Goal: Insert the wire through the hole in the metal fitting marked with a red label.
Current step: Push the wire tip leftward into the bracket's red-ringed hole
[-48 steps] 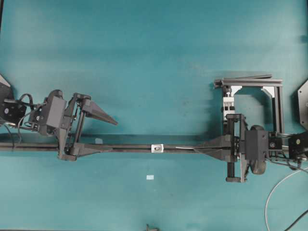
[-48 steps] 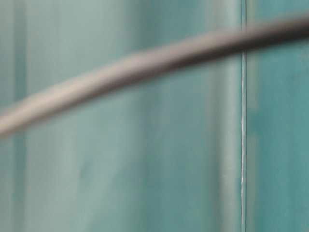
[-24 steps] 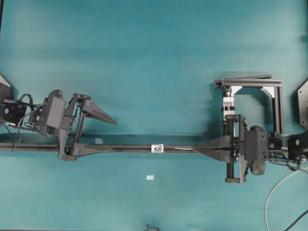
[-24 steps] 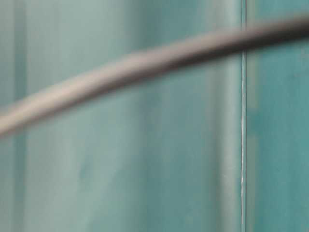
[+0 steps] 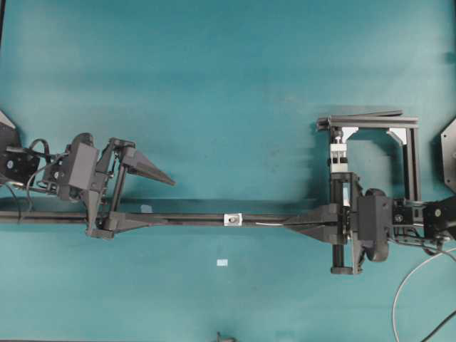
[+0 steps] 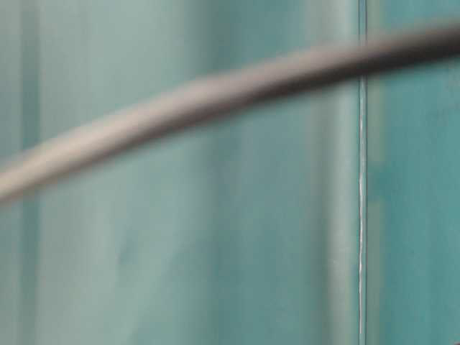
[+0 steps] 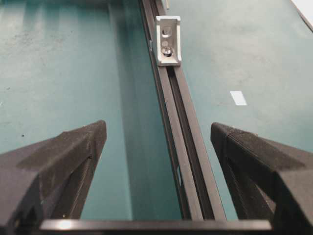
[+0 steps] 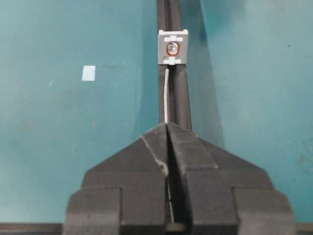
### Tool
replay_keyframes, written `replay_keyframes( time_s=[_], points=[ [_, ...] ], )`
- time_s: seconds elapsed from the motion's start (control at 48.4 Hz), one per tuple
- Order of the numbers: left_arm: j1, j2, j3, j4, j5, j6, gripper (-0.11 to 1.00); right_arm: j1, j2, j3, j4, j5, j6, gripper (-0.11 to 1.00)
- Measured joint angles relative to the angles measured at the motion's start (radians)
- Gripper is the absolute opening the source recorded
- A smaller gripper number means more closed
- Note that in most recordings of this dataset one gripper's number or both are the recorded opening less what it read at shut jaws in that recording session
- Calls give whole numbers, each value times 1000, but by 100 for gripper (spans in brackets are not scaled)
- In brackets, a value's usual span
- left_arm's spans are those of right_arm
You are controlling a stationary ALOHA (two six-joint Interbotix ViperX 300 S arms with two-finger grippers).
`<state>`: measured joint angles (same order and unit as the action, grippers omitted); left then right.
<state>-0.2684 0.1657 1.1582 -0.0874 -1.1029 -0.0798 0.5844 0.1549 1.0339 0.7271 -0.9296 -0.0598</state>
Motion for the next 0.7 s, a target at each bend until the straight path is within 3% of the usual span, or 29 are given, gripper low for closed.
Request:
replay_keyframes(
  time_s=[0.703],
  points=[
    [0, 0, -6, 2, 17, 0, 74, -40, 2, -28, -3, 41, -11, -1]
  ],
)
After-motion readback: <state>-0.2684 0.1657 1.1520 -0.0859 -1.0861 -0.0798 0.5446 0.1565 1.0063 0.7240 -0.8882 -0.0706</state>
